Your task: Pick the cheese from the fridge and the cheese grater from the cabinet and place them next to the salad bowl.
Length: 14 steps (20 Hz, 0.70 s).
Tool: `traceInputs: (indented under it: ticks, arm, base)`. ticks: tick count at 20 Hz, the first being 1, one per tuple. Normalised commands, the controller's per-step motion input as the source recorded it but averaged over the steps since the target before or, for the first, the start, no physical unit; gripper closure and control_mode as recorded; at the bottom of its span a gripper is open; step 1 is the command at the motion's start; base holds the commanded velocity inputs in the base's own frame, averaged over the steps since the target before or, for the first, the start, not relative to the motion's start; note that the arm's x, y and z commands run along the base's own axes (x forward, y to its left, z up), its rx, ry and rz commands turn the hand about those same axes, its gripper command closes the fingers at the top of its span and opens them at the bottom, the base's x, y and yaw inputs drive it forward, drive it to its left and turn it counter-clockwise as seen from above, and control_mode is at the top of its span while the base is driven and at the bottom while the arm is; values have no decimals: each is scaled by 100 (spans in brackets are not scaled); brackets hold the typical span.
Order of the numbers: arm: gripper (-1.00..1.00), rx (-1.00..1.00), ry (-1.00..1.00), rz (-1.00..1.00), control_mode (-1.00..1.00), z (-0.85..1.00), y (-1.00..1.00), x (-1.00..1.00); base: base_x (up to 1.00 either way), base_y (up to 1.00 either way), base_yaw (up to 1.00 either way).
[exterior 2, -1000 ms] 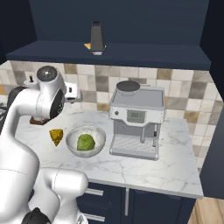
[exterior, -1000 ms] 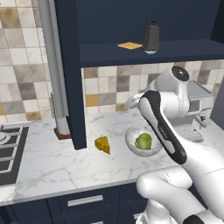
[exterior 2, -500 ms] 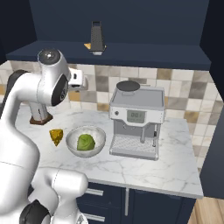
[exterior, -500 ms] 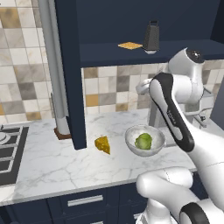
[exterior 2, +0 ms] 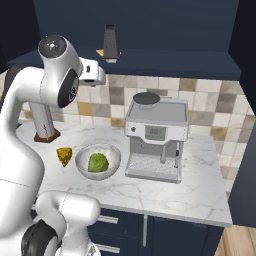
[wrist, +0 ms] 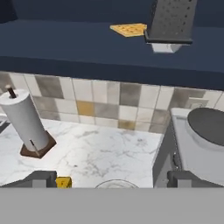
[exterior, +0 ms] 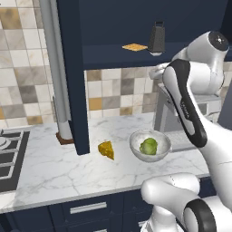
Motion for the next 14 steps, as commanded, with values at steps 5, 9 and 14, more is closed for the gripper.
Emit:
traceInputs:
  ticks: [5,9,14]
  arm:
    - [-100,1,-16,-3,-100,49,-27,0]
    - [-100,0,-15,-6,-100,42,-30,6]
    - [-100,0,-12,-14,-100,36,-26,16]
  base:
    - [0,0,0]
    - [0,0,0]
    - [0,0,0]
